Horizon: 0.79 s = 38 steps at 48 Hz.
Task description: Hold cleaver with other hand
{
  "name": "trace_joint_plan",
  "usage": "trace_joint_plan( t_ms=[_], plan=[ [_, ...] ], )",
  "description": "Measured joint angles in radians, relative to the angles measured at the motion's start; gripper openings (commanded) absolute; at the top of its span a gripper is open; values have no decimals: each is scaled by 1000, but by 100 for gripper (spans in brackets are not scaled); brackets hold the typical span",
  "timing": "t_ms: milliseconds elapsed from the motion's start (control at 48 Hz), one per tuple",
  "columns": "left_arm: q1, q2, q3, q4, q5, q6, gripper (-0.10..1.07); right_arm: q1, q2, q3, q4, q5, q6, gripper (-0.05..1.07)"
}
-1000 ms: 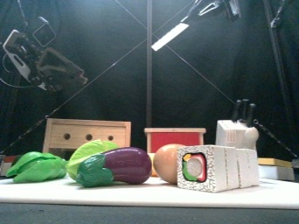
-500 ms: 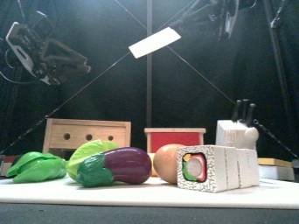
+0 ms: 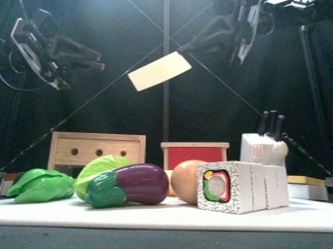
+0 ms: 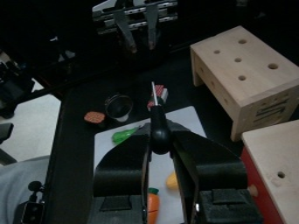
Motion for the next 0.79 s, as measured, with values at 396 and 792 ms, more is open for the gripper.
trace_joint_plan(
  t_ms=[396, 792],
  plan=[
    [-5, 170, -35, -40, -31, 104, 104, -12, -40, -12, 15, -25, -5, 54],
    [-44, 268, -120, -138, -225, 129, 104, -37, -52, -8, 15, -57, -5, 54]
  ],
)
